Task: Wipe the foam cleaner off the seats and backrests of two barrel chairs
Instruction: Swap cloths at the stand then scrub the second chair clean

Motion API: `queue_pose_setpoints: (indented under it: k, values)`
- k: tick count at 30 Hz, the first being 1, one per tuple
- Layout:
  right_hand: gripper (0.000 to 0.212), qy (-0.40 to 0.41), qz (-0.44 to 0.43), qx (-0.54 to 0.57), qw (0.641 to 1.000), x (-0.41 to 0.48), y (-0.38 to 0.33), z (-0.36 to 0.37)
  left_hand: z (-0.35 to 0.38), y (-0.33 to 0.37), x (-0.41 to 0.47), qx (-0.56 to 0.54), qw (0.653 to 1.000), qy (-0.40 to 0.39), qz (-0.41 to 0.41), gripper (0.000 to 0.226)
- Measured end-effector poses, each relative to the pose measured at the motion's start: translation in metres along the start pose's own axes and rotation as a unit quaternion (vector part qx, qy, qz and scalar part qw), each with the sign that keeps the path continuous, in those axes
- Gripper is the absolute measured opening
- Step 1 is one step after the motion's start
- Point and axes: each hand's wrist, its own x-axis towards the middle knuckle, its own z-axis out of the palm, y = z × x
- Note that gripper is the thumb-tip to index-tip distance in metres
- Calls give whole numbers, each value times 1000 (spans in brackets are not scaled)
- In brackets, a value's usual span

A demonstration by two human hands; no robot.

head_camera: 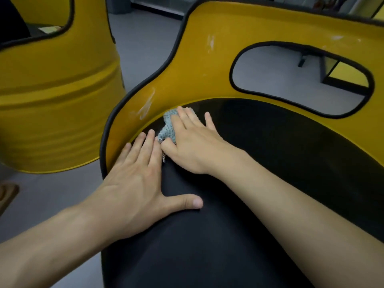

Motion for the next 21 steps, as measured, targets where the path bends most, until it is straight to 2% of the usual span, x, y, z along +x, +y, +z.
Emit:
queue_pose_setpoints:
  k: [3, 7, 11, 16, 21]
  values:
    - [68, 4, -8, -11, 1000, -17, 4, -1, -2, 1, -1, 2, 1000, -9, 1, 145]
    - [68, -31, -20, -17, 999, -67, 11, -3, -2, 1, 0, 3, 1000, -7, 3, 153]
    - [68, -55, -20, -25, 998, -104, 16, 0, -2, 2, 1, -1, 1000, -5, 8, 151]
    - [65, -39, 10, -15, 999, -57, 16, 1, -6, 5, 0, 16, 1000, -14, 2, 144]
    - [65, -36, 33, 12, 999, -5, 15, -3, -9, 6, -2, 8, 1000, -20, 2, 147]
